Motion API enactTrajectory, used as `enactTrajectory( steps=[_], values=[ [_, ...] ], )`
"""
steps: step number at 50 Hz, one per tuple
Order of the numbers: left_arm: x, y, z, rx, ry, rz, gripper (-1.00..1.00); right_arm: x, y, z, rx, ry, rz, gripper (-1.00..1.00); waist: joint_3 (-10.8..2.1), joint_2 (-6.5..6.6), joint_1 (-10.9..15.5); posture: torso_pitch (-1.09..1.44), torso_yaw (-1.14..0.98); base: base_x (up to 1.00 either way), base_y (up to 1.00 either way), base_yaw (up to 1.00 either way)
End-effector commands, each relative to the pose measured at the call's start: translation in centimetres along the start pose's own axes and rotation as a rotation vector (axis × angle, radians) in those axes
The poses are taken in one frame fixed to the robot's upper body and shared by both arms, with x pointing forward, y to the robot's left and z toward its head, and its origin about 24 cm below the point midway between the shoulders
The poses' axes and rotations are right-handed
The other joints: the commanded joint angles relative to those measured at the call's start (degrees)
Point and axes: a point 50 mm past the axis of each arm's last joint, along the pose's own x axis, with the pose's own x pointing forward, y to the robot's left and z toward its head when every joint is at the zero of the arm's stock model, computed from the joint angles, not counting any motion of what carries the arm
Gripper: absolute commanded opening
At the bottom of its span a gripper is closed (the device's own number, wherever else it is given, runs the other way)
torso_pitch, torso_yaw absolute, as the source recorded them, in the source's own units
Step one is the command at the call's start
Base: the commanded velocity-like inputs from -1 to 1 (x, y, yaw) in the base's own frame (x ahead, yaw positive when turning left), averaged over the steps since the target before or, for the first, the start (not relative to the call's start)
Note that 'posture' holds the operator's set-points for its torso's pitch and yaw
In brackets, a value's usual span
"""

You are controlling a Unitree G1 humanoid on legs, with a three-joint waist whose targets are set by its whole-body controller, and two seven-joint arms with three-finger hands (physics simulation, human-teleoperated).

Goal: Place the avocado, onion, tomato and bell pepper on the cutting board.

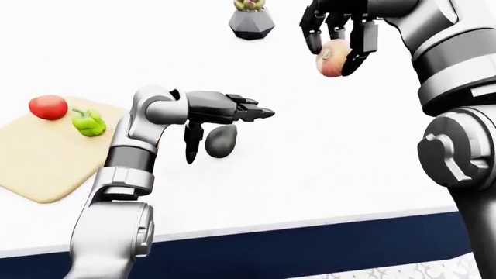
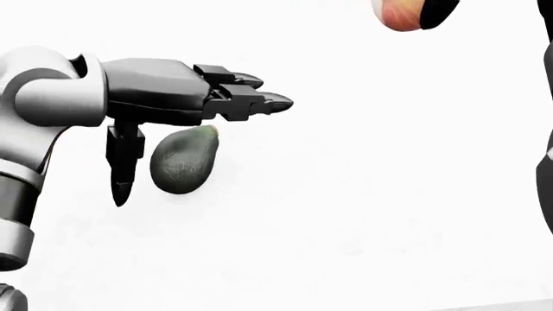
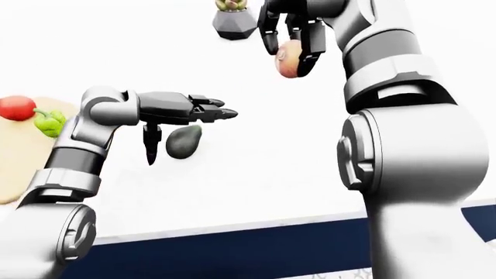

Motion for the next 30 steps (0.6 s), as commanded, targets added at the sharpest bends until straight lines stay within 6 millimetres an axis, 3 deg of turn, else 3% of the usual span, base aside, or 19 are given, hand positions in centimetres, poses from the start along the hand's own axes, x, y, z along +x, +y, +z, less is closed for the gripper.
enactTrajectory(
  steps=[1, 14, 16, 17, 18, 20, 30],
  values=[
    [-0.7, 1.8, 0.4, 0.051, 0.000, 0.066, 1.00, -1.4, -2.9, 0.7, -0.022, -0.020, -0.118, -1.00, -2.07, -0.11, 0.0, 0.00, 0.00, 0.00, 0.00, 0.00],
    [-0.1, 0.7, 0.1, 0.049, -0.001, 0.053, 1.00, -1.3, -2.8, 0.8, -0.023, -0.023, -0.115, -1.00, -2.16, -0.13, 0.1, 0.00, 0.00, 0.00, 0.00, 0.00],
    [0.0, 0.4, -0.1, 0.050, 0.004, 0.041, 0.40, -1.3, -2.8, 0.7, -0.023, -0.023, -0.115, -1.00, -2.17, -0.11, 0.1, 0.00, 0.00, 0.00, 0.00, 0.00],
    [0.1, 0.3, -0.1, 0.049, 0.003, 0.041, -0.04, -1.3, -2.8, 0.7, -0.024, -0.022, -0.114, -1.00, -2.14, -0.08, 0.1, 0.00, 0.00, 0.00, 0.00, 0.00],
    [0.2, 0.1, -0.1, 0.049, -0.001, 0.035, -0.22, -1.3, -2.7, 0.7, -0.023, -0.021, -0.113, -1.00, -2.12, -0.04, 0.1, 0.00, 0.00, 0.00, 0.00, 0.00],
    [0.3, -0.1, 0.0, 0.052, -0.007, 0.029, -0.98, -1.3, -2.7, 0.7, -0.023, -0.021, -0.113, -1.00, -2.10, 0.11, 0.1, 0.00, 0.00, 0.00, 0.00, 0.00],
    [0.6, -0.8, 0.0, 0.046, -0.024, 0.013, -1.00, -1.3, -2.7, 0.6, -0.017, -0.020, -0.113, -1.00, -2.51, 0.03, 0.0, 0.00, 0.00, 0.00, 0.00, 0.00]
  ],
)
